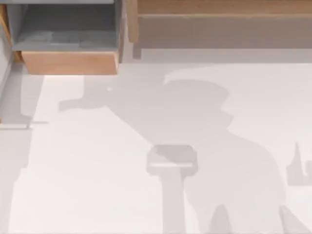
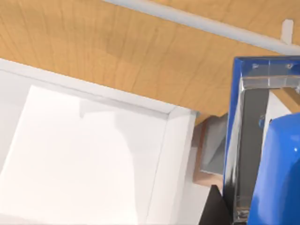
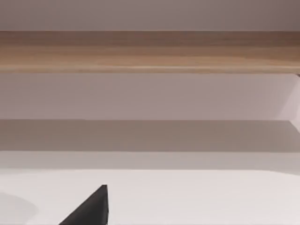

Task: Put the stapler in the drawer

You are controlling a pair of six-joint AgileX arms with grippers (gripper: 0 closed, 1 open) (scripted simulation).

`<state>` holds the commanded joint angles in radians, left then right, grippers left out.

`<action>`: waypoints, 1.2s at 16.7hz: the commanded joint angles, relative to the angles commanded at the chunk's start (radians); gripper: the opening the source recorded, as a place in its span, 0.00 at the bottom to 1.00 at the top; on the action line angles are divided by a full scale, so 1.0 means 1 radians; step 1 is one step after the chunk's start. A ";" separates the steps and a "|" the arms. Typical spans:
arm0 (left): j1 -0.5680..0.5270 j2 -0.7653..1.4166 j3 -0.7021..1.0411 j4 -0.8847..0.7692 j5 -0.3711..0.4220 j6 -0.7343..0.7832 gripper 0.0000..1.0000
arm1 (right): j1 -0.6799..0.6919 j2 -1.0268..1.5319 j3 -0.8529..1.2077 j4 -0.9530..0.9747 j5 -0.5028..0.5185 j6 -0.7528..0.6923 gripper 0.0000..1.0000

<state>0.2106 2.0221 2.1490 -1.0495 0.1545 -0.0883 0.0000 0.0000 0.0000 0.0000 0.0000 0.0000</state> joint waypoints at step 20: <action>0.113 0.602 0.336 -0.364 -0.173 0.469 0.00 | 0.000 0.000 0.000 0.000 0.000 0.000 1.00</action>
<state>0.3240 2.6246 2.4845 -1.4138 -0.0182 0.3807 0.0000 0.0000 0.0000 0.0000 0.0000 0.0000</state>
